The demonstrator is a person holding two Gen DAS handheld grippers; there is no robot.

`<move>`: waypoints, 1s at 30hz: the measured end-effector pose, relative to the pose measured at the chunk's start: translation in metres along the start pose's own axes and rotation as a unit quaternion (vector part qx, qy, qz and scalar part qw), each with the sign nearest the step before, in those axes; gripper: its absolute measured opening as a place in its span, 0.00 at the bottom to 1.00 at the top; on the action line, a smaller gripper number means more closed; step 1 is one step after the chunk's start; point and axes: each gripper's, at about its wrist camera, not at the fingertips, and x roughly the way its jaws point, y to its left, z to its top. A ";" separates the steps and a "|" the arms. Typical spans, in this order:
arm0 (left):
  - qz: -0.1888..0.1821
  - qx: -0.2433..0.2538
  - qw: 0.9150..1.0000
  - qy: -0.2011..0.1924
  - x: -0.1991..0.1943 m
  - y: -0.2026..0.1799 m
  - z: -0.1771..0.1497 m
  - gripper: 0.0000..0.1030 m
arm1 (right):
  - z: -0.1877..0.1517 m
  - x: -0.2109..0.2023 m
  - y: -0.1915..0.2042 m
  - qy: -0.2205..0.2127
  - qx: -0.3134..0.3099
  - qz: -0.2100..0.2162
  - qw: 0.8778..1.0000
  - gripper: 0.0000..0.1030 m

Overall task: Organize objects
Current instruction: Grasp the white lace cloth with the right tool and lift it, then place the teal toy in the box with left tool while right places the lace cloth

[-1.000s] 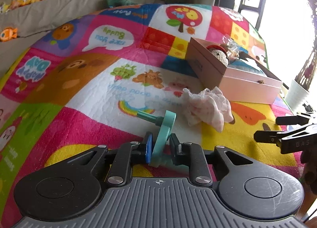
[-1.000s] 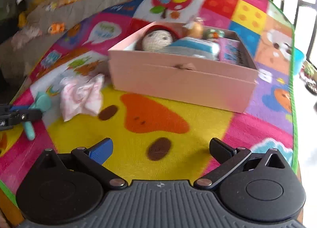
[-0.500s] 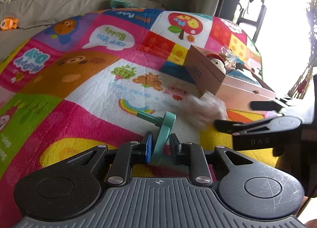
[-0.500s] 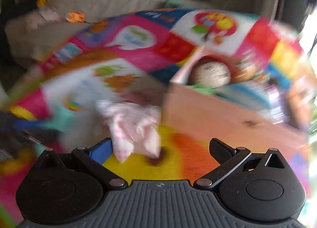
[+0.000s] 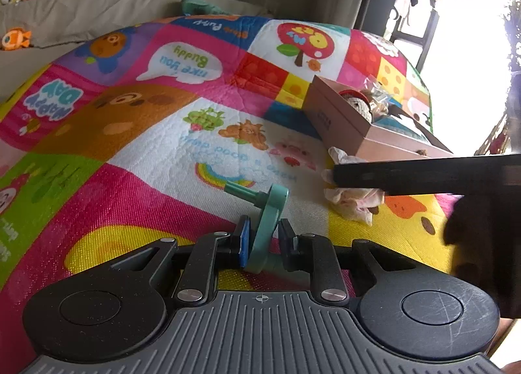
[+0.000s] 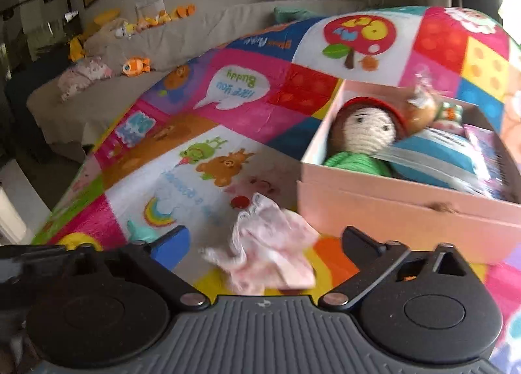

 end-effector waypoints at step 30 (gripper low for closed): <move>-0.070 0.065 0.995 -0.015 0.010 -0.109 0.137 0.13 | -0.103 -0.115 -0.101 -0.171 0.097 -0.061 0.979 0.26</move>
